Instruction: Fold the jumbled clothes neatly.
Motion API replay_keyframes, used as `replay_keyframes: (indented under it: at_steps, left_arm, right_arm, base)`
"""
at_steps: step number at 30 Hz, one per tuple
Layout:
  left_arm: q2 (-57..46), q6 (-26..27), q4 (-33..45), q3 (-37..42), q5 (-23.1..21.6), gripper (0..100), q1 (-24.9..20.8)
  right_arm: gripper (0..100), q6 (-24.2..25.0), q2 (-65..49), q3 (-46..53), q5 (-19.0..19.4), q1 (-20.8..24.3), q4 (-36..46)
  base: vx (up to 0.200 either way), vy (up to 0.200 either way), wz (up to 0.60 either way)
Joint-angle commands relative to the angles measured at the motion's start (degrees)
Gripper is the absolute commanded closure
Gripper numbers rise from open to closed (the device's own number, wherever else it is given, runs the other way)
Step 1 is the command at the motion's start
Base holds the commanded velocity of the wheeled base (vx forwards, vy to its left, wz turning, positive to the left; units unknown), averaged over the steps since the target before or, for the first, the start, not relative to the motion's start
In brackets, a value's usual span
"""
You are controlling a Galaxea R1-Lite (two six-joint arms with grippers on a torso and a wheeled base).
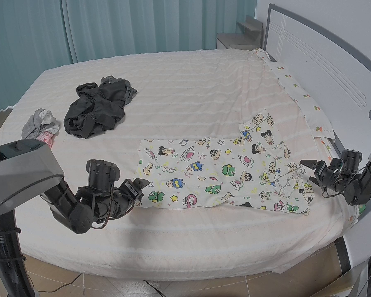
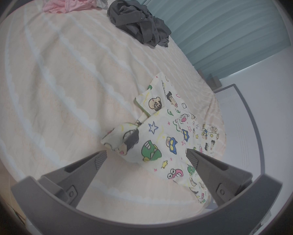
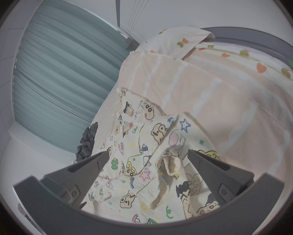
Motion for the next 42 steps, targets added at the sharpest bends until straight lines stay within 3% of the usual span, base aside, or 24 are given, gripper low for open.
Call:
replay_keyframes:
  at_steps: [1, 4, 9, 17, 26, 33, 42]
  left_arm:
    - [-0.6, -2.2, -4.8, 6.3, -3.3, 0, 0.5]
    - [0.0, -3.2, -10.3, 10.7, -9.2, 0, 1.9]
    - [0.1, -3.2, -13.4, 12.8, -9.8, 0, 2.8]
    - [0.2, -3.1, -13.5, 13.1, -9.7, 0, 2.7]
    - [0.4, -2.9, -13.5, 13.7, -9.3, 0, 2.5]
    - [0.3, -2.9, -13.6, 13.9, -9.3, 0, 2.7]
    - [0.7, -2.9, -16.4, 14.5, -9.5, 0, 2.6]
  right_arm:
    - [0, 2.9, -6.3, 3.5, -0.4, -0.4, -0.1]
    - [0, 8.2, -10.8, 8.2, -2.6, 3.7, -0.2]
    - [0, 16.2, -10.2, 8.4, -7.3, 9.0, -0.2]
    - [0, 16.0, -4.5, 8.8, -13.9, 12.7, -0.8]
    - [0, 14.2, -2.6, 11.4, -14.5, 12.1, -1.7]
    - [0, 13.3, 2.5, 11.8, -17.6, 12.6, -7.3]
    - [0, 11.7, 3.4, 8.9, -18.8, 12.7, -6.8]
  base:
    - [0.000, 0.000, 0.00]
    - [0.000, 0.000, 0.00]
    - [0.000, 0.000, 0.00]
    - [0.000, 0.000, 0.00]
    - [0.000, 0.000, 0.00]
    - [0.000, 0.000, 0.00]
    - [0.000, 0.000, 0.00]
